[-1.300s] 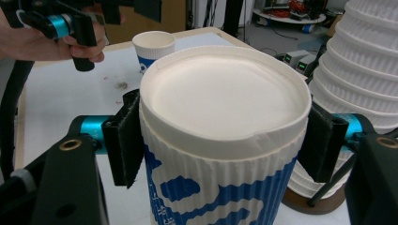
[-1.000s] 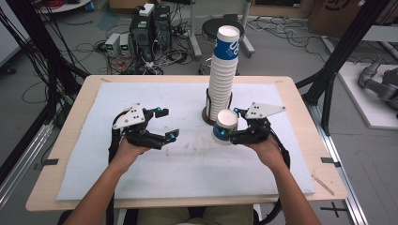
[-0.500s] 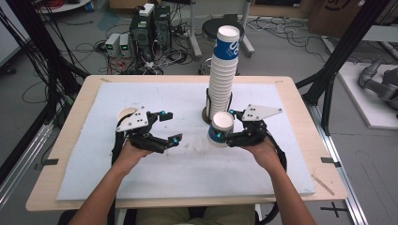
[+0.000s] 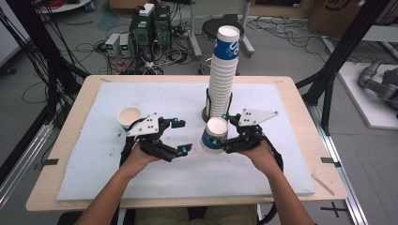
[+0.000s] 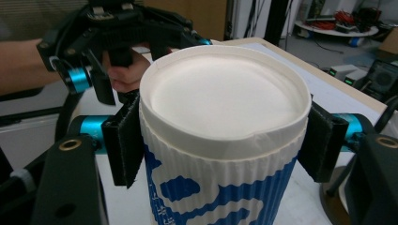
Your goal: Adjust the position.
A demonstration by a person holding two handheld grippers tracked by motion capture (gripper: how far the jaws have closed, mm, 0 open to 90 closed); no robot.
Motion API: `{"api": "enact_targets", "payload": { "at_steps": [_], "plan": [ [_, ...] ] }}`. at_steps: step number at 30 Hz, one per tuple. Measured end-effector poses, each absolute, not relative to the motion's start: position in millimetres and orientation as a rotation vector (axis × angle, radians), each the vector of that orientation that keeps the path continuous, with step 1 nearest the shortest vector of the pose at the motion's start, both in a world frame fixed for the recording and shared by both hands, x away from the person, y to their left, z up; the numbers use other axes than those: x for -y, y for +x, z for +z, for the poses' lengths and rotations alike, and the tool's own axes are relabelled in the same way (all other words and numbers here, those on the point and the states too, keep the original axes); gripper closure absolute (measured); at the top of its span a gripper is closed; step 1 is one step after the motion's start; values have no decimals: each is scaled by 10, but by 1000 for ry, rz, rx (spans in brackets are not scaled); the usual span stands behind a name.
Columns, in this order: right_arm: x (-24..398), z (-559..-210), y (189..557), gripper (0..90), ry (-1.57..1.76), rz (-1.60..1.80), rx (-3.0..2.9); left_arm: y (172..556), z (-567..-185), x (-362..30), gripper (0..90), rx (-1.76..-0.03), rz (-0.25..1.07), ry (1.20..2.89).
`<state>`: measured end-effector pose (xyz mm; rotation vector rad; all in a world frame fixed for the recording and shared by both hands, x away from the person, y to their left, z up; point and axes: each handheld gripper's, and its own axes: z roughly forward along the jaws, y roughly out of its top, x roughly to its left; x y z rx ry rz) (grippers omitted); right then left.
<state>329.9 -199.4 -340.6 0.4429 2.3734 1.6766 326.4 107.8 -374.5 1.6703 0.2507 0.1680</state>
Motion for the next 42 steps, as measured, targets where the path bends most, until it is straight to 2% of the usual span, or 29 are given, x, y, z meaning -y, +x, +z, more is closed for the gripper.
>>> {"api": "enact_targets", "payload": {
  "at_steps": [13, 33, 42],
  "plan": [
    [1929, -3413, 3281, 285, 380, 1747, -2393, 3269, -3874, -903, 147, -211, 127, 1738],
    [1763, -3481, 3263, 285, 364, 1878, -2447, 3234, -3942, -696, 149, -170, 92, 1753],
    [1772, -3481, 3259, 293, 352, 1882, -2443, 3229, -3902, -738, 239, -140, 100, 1779]
  ]
}}
